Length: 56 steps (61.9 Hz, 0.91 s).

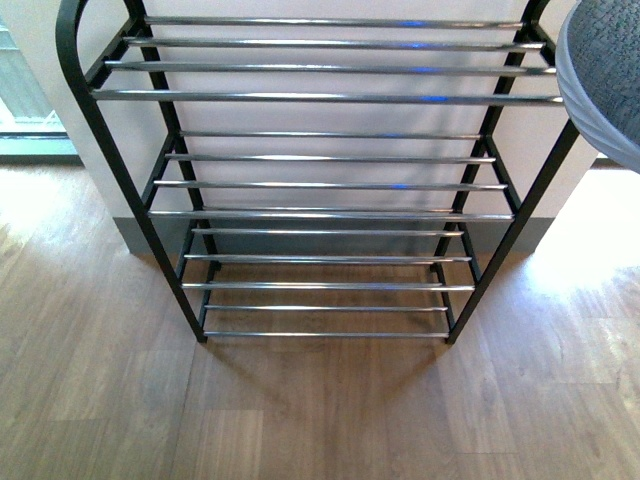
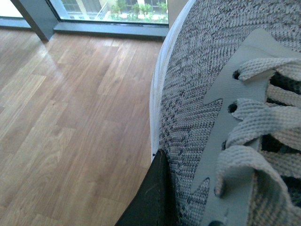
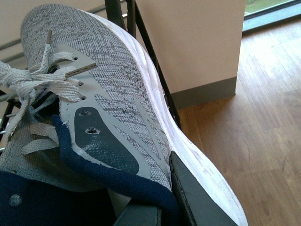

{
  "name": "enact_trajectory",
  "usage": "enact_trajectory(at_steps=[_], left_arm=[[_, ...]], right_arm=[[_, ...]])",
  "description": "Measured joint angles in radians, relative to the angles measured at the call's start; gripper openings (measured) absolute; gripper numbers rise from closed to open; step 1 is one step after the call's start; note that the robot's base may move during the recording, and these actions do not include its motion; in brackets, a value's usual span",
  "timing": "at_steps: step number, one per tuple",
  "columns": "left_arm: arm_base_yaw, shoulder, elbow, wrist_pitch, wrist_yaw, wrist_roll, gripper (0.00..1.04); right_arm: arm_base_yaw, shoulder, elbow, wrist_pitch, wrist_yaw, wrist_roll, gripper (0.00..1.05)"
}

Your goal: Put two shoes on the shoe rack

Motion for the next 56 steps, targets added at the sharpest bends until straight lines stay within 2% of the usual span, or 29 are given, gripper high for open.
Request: enact_trajectory(at_steps=[22, 23, 27, 32, 42, 56], left_arm=[[0.000, 0.000, 0.000, 0.000, 0.000, 0.000, 0.03], [0.000, 0.000, 0.000, 0.000, 0.000, 0.000, 0.03], [0.000, 0.000, 0.000, 0.000, 0.000, 0.000, 0.03], [0.000, 0.000, 0.000, 0.000, 0.000, 0.000, 0.03], [0.000, 0.000, 0.000, 0.000, 0.000, 0.000, 0.03], [0.000, 0.000, 0.000, 0.000, 0.001, 0.000, 0.03]], right_arm=[[0.000, 0.000, 0.000, 0.000, 0.000, 0.000, 0.01], [-0.002, 0.003, -0.003, 0.014, -0.010, -0.008, 0.01], [-0.010, 0.025, -0.053, 0.238, -0.072, -0.068, 0.01], [-0.002, 0.014, -0.035, 0.289, -0.082, -0.081, 0.01], [0.070, 0.012, 0.092, 0.188, -0.012, -0.055, 0.01], [0.240, 0.161, 0.352, -0.029, 0.122, 0.042, 0.01]])
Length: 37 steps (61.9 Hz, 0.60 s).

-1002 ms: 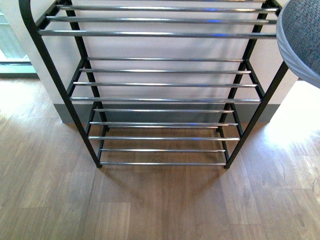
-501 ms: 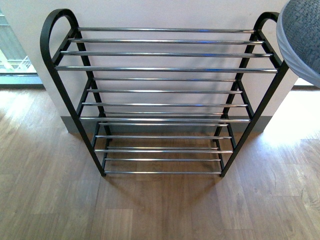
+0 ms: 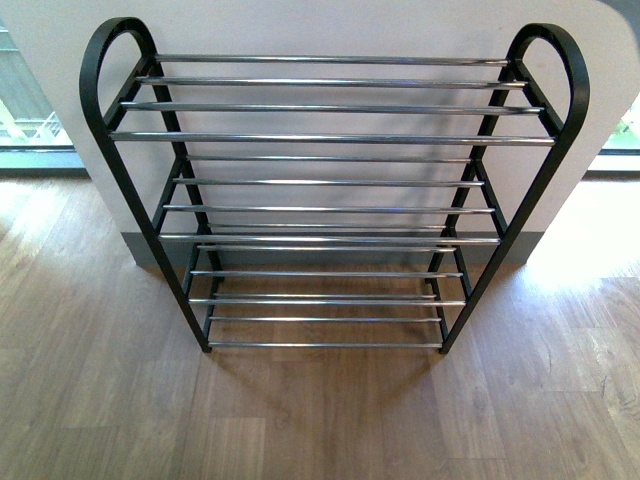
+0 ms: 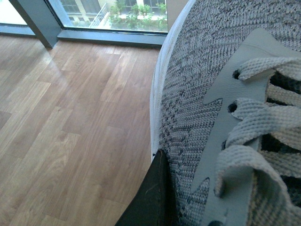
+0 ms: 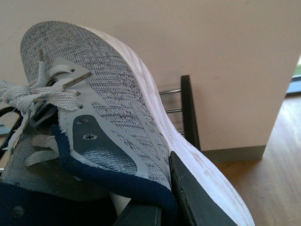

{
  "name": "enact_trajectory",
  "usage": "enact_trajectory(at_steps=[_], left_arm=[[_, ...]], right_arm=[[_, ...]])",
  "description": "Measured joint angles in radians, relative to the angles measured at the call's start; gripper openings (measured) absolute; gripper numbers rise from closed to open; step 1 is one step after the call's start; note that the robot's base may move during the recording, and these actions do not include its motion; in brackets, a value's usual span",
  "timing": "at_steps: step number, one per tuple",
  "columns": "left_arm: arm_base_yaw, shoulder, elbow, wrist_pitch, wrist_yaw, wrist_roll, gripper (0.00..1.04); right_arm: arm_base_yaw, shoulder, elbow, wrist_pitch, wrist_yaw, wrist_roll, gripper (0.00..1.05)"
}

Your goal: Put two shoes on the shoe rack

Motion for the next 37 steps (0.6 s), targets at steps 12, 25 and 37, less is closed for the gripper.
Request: enact_trajectory(at_steps=[12, 25, 37], left_arm=[[0.000, 0.000, 0.000, 0.000, -0.001, 0.000, 0.03], [0.000, 0.000, 0.000, 0.000, -0.001, 0.000, 0.03], [0.000, 0.000, 0.000, 0.000, -0.001, 0.000, 0.03]], right_arm=[[0.126, 0.176, 0.226, -0.153, 0.100, 0.099, 0.01], [0.207, 0.306, 0.358, -0.234, 0.193, 0.199, 0.01], [0.251, 0.392, 0.415, -0.271, 0.257, 0.249, 0.01]])
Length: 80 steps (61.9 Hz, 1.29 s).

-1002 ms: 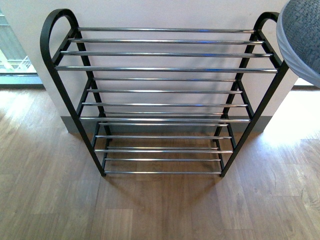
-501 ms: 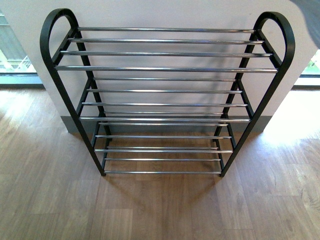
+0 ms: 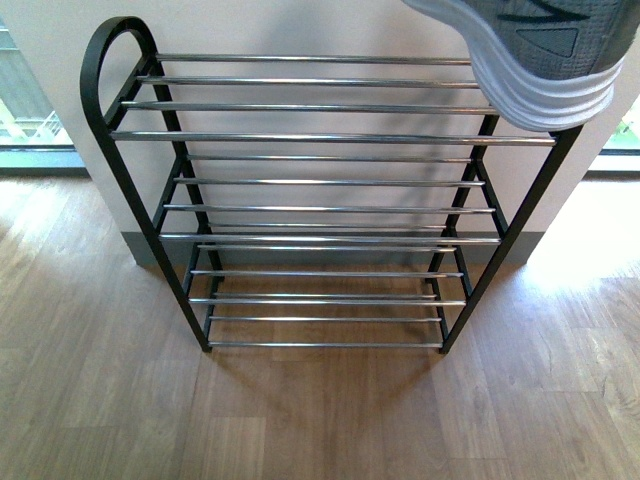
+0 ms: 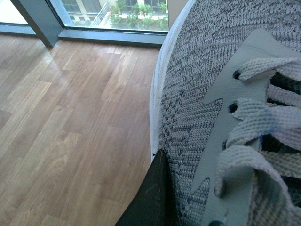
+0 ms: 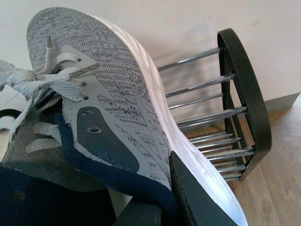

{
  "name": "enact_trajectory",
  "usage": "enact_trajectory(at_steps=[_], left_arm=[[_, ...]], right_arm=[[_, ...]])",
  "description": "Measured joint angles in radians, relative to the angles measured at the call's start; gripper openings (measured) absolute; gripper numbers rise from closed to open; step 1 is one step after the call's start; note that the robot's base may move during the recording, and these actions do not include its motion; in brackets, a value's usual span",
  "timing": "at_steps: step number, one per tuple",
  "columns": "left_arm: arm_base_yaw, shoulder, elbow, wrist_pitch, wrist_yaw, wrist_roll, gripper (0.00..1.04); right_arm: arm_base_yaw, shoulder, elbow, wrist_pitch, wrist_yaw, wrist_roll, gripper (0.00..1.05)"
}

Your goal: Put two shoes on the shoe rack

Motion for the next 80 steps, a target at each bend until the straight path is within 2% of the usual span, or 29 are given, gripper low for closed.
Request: enact_trajectory(at_steps=[15, 37, 52, 63, 66, 80], left_arm=[[0.000, 0.000, 0.000, 0.000, 0.000, 0.000, 0.03], [0.000, 0.000, 0.000, 0.000, 0.000, 0.000, 0.03], [0.000, 0.000, 0.000, 0.000, 0.000, 0.000, 0.03], [0.000, 0.000, 0.000, 0.000, 0.000, 0.000, 0.03], [0.000, 0.000, 0.000, 0.000, 0.000, 0.000, 0.03], [0.000, 0.000, 0.000, 0.000, 0.000, 0.000, 0.03]], right_arm=[[0.026, 0.115, 0.086, -0.051, 0.072, 0.025, 0.01], [0.017, 0.275, 0.221, -0.139, 0.154, 0.085, 0.01], [0.006, 0.324, 0.276, -0.146, 0.163, 0.094, 0.01], [0.003, 0.346, 0.290, -0.136, 0.114, 0.089, 0.01], [0.003, 0.346, 0.290, -0.127, 0.105, 0.082, 0.07], [0.001, 0.283, 0.256, -0.030, 0.050, 0.029, 0.46]])
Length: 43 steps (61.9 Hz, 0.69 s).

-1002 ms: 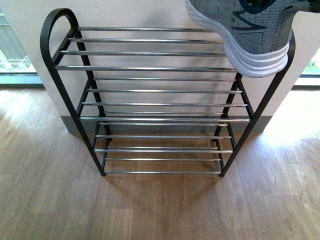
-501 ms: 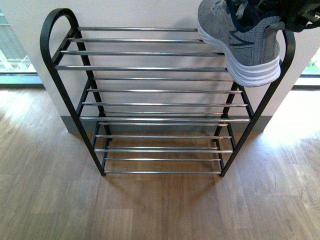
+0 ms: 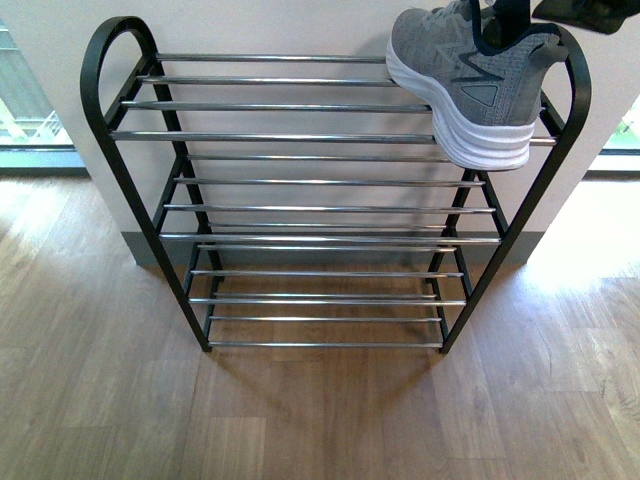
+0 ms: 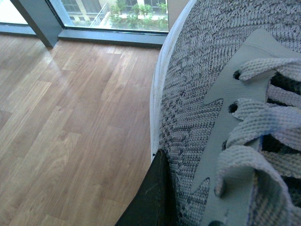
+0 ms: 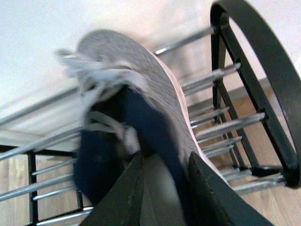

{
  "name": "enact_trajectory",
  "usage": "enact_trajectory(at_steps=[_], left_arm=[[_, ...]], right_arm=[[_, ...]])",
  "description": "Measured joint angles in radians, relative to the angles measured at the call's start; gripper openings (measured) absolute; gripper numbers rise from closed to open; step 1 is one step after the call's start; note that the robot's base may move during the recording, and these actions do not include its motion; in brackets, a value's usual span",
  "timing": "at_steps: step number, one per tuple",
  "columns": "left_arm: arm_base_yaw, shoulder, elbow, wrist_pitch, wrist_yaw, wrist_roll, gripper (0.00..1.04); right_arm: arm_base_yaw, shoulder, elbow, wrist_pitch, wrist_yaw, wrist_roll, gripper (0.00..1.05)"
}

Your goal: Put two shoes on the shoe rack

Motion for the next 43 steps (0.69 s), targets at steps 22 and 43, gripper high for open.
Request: enact_trajectory(at_steps=[22, 43], left_arm=[[0.000, 0.000, 0.000, 0.000, 0.000, 0.000, 0.03], [0.000, 0.000, 0.000, 0.000, 0.000, 0.000, 0.03]], right_arm=[[-0.052, -0.273, -0.188, 0.141, -0.151, -0.098, 0.97], [-0.205, -0.660, -0.597, 0.367, -0.401, -0.246, 0.95]])
